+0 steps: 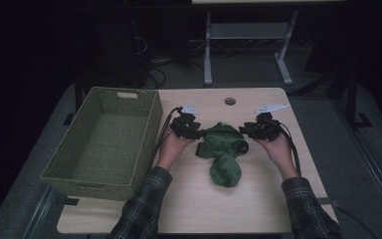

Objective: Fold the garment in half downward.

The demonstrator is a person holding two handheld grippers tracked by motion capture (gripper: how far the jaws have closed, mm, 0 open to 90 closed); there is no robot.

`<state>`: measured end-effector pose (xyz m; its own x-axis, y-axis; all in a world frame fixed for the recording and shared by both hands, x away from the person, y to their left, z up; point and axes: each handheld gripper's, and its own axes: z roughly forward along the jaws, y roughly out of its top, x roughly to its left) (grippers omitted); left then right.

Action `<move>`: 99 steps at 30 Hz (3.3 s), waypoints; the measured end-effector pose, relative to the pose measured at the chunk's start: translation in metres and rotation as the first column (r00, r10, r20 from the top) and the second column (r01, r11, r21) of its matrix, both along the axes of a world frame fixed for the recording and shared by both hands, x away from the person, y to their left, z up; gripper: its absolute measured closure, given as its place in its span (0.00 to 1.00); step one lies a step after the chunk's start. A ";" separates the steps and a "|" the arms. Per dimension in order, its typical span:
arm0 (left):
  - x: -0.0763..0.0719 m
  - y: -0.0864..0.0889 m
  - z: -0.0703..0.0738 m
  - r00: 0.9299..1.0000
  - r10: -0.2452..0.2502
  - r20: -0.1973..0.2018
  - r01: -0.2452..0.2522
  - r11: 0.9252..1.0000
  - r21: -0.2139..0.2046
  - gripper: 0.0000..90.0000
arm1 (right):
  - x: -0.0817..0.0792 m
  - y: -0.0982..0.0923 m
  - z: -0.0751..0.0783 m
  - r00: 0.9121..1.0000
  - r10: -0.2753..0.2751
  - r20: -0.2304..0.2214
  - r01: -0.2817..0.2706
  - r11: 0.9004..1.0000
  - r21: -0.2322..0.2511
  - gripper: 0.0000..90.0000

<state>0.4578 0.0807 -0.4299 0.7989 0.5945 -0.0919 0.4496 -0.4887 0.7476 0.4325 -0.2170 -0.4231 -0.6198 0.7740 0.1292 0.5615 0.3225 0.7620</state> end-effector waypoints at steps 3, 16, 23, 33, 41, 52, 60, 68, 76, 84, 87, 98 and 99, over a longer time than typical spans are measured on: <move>0.006 -0.003 -0.008 1.000 -0.005 -0.013 0.005 1.000 0.000 0.54 | 0.005 0.001 -0.008 1.000 0.002 -0.024 -0.002 1.000 0.002 0.70; 0.019 -0.015 -0.032 0.998 -0.027 -0.064 0.029 0.999 0.035 0.55 | 0.015 0.010 -0.031 0.995 0.026 -0.095 -0.030 0.998 -0.046 0.72; 0.025 -0.018 -0.031 0.998 -0.028 -0.061 0.030 0.999 0.026 0.62 | 0.017 0.011 -0.035 0.994 0.018 -0.104 -0.023 0.998 -0.051 0.80; 0.029 -0.027 -0.035 0.996 -0.060 -0.072 0.065 0.996 0.065 0.82 | 0.018 0.014 -0.039 0.994 0.022 -0.109 -0.029 0.998 -0.061 0.92; 0.026 -0.027 -0.024 0.996 -0.066 -0.055 0.068 0.997 0.046 0.97 | 0.017 0.013 -0.033 0.995 0.019 -0.101 -0.023 0.999 -0.037 0.97; 0.017 -0.023 0.010 0.997 -0.072 0.038 0.072 0.997 -0.003 0.97 | 0.017 0.008 -0.007 0.999 0.011 -0.052 -0.010 1.000 0.020 0.97; 0.010 -0.020 0.040 0.991 -0.060 0.118 0.067 0.996 -0.052 0.97 | 0.023 0.007 0.021 1.000 0.004 0.003 -0.004 1.000 0.028 0.98; -0.011 -0.017 0.051 0.986 -0.079 0.149 0.090 0.994 -0.069 0.97 | 0.007 -0.002 0.028 0.999 0.020 0.038 -0.024 0.996 0.088 0.98; -0.043 -0.016 0.055 0.977 -0.111 0.181 0.129 0.987 -0.093 0.97 | -0.023 -0.013 0.027 0.994 0.064 0.087 -0.074 0.990 0.123 0.97; -0.073 -0.018 0.056 0.961 -0.152 0.232 0.178 0.979 -0.097 0.97 | -0.056 -0.017 0.031 0.985 0.090 0.148 -0.112 0.983 0.148 0.97; -0.084 -0.016 0.052 0.956 -0.171 0.238 0.198 0.976 -0.095 0.97 | -0.066 -0.018 0.028 0.983 0.105 0.151 -0.127 0.981 0.147 0.97; -0.121 -0.012 0.031 0.931 -0.245 0.270 0.279 0.956 -0.095 0.97 | -0.104 -0.019 0.013 0.974 0.175 0.142 -0.192 0.975 0.116 0.97; -0.125 -0.012 0.029 0.927 -0.254 0.276 0.287 0.954 -0.088 0.97 | -0.108 -0.019 0.012 0.971 0.183 0.151 -0.201 0.974 0.108 0.97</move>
